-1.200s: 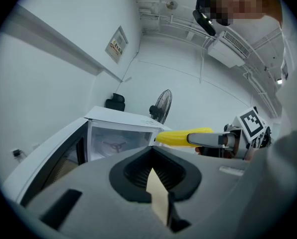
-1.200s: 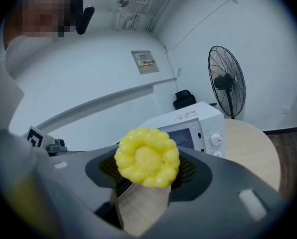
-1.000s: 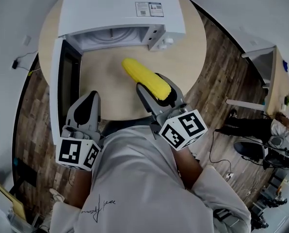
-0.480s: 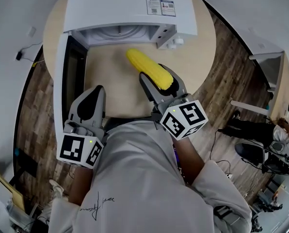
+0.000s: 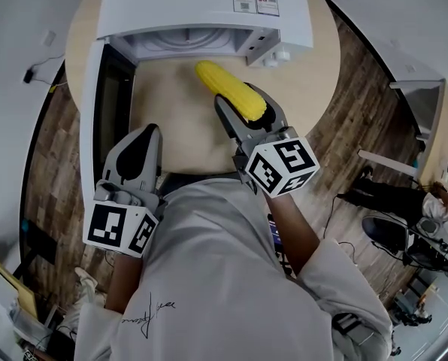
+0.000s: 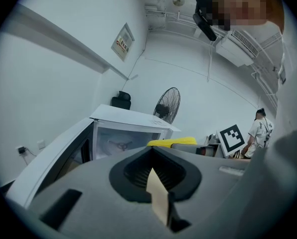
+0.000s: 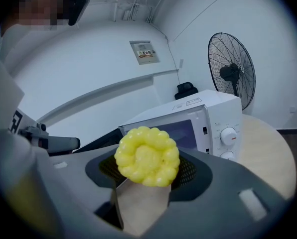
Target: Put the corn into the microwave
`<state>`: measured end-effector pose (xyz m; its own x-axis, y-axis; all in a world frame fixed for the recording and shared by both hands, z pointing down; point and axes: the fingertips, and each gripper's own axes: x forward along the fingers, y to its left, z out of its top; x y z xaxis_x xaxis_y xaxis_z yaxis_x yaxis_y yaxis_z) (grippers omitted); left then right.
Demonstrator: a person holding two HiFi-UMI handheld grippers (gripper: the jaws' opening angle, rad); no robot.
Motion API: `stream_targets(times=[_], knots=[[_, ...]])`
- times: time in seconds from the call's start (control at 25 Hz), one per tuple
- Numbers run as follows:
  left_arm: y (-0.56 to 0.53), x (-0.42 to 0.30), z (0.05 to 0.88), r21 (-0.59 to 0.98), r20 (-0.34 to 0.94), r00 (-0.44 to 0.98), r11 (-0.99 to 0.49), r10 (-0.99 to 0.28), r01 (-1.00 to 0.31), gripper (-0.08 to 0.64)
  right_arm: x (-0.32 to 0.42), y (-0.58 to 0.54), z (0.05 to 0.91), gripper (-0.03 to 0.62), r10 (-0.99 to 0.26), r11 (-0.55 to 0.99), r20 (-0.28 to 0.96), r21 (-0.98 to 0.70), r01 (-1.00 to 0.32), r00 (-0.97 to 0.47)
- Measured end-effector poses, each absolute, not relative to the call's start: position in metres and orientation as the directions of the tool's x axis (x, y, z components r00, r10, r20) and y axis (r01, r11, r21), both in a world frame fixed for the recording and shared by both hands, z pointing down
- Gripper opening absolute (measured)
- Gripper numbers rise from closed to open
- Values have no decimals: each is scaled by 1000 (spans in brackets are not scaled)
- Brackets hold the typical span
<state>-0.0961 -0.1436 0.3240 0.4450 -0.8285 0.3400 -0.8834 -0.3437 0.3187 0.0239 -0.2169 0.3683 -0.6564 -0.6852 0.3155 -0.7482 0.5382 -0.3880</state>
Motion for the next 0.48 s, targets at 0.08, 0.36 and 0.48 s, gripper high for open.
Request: stream_targets(times=[0.08,0.36,0.48], knots=[[-144,-95,325,318,342,445,-343,-828,-884,-8,22,-220,372,259,-680,549,323,-371,-749,-658],[-141,-94,330,321,361,445,-339,-819,-884,-8,15,-228,387,259,-655,570,349,-355,-741,-670],[-141,-97,334,320,372,442,-334,-816,-887,-8,10,-233,394,259,-646,574,358,-354,-738,-674]])
